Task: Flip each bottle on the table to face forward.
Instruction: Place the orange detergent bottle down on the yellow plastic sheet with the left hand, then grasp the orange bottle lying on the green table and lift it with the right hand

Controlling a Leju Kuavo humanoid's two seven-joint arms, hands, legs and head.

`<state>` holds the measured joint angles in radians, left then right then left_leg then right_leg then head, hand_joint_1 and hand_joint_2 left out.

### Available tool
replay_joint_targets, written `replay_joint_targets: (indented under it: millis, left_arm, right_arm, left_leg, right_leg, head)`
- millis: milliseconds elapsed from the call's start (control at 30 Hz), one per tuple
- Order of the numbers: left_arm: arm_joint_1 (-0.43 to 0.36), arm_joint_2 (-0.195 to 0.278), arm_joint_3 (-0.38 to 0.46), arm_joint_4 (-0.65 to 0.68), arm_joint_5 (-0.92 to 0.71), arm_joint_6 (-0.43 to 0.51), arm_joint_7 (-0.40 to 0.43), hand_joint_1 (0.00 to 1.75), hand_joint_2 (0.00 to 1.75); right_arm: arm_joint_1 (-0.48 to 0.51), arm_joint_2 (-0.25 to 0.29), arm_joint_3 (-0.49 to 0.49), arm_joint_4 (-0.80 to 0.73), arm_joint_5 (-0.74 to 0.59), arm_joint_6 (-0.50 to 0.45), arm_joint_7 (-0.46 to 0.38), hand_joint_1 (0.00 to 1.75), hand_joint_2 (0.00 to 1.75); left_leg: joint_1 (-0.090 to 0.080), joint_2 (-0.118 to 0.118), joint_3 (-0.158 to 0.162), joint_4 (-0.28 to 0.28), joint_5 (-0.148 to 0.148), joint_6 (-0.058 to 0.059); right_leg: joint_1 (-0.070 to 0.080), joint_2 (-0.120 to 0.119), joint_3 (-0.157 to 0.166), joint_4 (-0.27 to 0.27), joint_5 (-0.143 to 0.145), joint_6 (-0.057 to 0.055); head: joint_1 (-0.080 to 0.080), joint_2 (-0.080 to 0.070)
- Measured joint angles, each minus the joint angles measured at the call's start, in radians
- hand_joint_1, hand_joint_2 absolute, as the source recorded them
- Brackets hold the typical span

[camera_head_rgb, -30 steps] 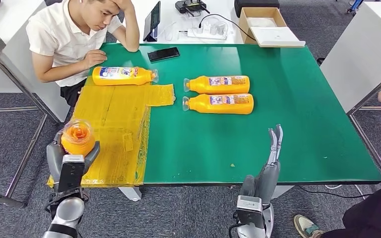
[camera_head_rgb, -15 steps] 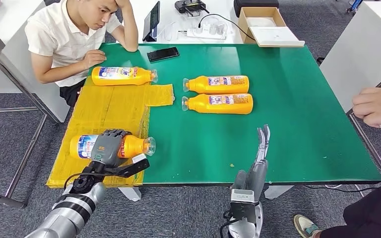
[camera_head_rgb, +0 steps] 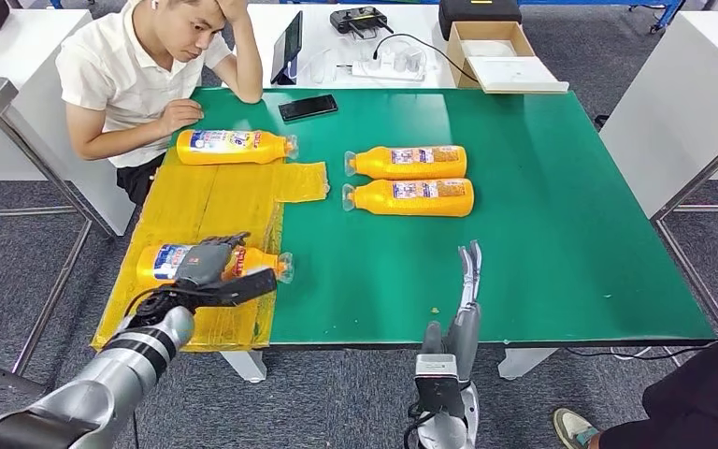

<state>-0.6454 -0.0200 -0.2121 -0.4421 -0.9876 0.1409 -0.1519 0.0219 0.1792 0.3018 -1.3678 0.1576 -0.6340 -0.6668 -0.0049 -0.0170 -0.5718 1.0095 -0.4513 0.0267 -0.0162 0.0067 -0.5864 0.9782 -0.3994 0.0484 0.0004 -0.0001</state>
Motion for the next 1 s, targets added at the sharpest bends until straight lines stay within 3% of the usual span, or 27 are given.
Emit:
replay_joint_targets:
  millis: [133, 267, 333, 467, 600, 833, 900, 967, 1000]
  left_arm:
    - [-0.005, -0.007, 0.112, -0.009, 0.200, -0.207, -0.157, 0.00, 1.75]
    - [0.010, -0.013, 0.156, -0.033, 0.248, -0.283, -0.221, 0.00, 0.00]
    - [0.025, -0.013, 0.159, -0.061, 0.261, -0.302, -0.256, 0.00, 0.00]
    - [0.076, -0.019, 0.154, -0.139, 0.308, -0.288, -0.320, 0.00, 1.75]
    - [0.195, -0.048, 0.150, -0.309, 0.477, -0.230, -0.398, 0.00, 1.75]
    - [0.307, -0.089, 0.149, -0.495, 0.582, -0.198, -0.408, 0.00, 1.75]
    - [0.342, -0.105, 0.149, -0.562, 0.673, -0.150, -0.417, 0.00, 1.75]
    - [0.393, -0.128, 0.140, -0.661, 0.775, -0.039, -0.440, 0.00, 1.75]
    - [0.423, -0.141, 0.130, -0.723, 0.824, 0.042, -0.455, 0.00, 1.75]
  right_arm:
    - [-0.005, -0.005, 0.006, 0.026, -0.016, 0.000, 0.000, 0.00, 0.00]
    - [-0.010, -0.007, 0.007, 0.042, -0.018, 0.000, 0.000, 0.00, 0.00]
    - [-0.010, -0.007, 0.007, 0.048, -0.015, 0.000, 0.000, 0.00, 0.00]
    - [-0.012, -0.007, 0.007, 0.059, -0.010, 0.000, 0.000, 0.00, 0.00]
    - [-0.009, -0.007, 0.004, 0.068, 0.009, 0.000, 0.000, 0.00, 0.00]
    - [-0.006, -0.007, -0.001, 0.075, 0.030, 0.000, 0.000, 0.00, 0.00]
    - [-0.001, -0.004, -0.010, 0.075, 0.062, 0.000, 0.000, 0.00, 0.87]
    - [0.007, 0.002, -0.028, 0.075, 0.121, 0.000, 0.000, 0.00, 1.75]
    - [0.011, 0.005, -0.042, 0.075, 0.160, 0.000, 0.000, 0.00, 1.75]
  left_leg:
    - [0.000, -0.005, 0.006, 0.000, 0.001, 0.000]
    - [0.000, -0.004, 0.006, 0.000, 0.001, 0.000]
    - [0.000, -0.004, 0.006, 0.000, 0.001, 0.000]
    - [-0.001, -0.004, 0.004, 0.000, 0.001, 0.001]
    - [-0.001, -0.003, -0.003, 0.001, 0.001, 0.001]
    - [-0.001, -0.003, -0.011, 0.001, 0.001, 0.001]
    - [0.000, -0.003, -0.012, 0.001, 0.001, 0.001]
    - [0.000, -0.003, -0.013, 0.001, 0.000, 0.001]
    - [0.000, -0.002, -0.013, 0.001, -0.001, 0.001]
  right_leg:
    - [0.000, -0.004, 0.006, 0.000, -0.002, 0.002]
    - [0.000, -0.004, 0.006, 0.001, -0.002, 0.002]
    - [-0.001, -0.004, 0.006, 0.001, -0.002, 0.002]
    - [-0.001, -0.004, 0.005, 0.001, -0.002, 0.002]
    - [-0.001, -0.003, -0.004, 0.001, -0.001, 0.003]
    - [-0.001, -0.003, -0.012, 0.001, -0.001, 0.003]
    - [0.000, -0.003, -0.013, 0.001, -0.002, 0.003]
    - [-0.001, -0.003, -0.014, 0.001, -0.002, 0.003]
    - [-0.001, -0.003, -0.014, 0.001, -0.002, 0.003]
  head:
    - [0.000, 0.000]
    - [0.000, 0.000]
    - [0.000, 0.000]
    - [0.000, 0.000]
    - [0.000, 0.000]
    - [0.000, 0.000]
    - [0.000, 0.000]
    - [0.000, 0.000]
    - [0.000, 0.000]
